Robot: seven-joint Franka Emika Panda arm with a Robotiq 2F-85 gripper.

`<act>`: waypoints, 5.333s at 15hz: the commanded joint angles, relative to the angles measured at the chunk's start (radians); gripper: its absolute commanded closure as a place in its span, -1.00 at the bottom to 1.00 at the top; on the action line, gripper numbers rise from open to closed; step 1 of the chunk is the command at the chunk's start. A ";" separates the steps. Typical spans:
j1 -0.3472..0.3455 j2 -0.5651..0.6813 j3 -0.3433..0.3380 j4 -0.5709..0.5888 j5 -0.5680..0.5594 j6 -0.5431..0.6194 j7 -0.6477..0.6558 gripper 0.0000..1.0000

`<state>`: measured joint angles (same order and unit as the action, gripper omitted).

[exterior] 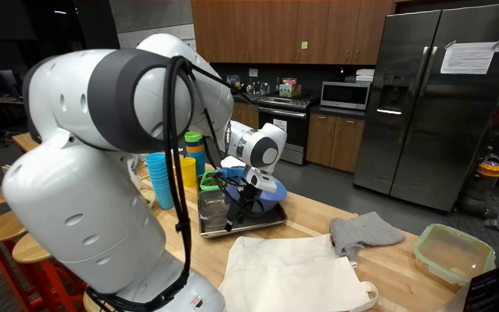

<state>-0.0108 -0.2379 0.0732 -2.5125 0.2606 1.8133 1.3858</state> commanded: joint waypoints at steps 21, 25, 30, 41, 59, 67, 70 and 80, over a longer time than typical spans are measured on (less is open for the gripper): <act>-0.019 0.139 -0.019 0.154 0.047 -0.416 0.374 -1.00; -0.011 0.120 -0.021 0.125 0.069 -0.231 0.445 -1.00; 0.006 0.112 -0.002 0.073 -0.118 0.056 0.435 -1.00; -0.019 0.091 0.008 -0.103 -0.764 0.550 0.637 -1.00; -0.021 0.062 -0.006 -0.152 -1.235 0.648 1.107 -1.00; 0.010 0.074 0.013 -0.132 -0.921 0.429 1.115 -1.00; 0.009 0.074 0.018 -0.127 -0.854 0.407 1.117 -1.00; 0.002 0.090 0.015 -0.128 -0.850 0.427 1.066 -1.00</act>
<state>-0.0097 -0.1475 0.0879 -2.6415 -0.5911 2.2416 2.4524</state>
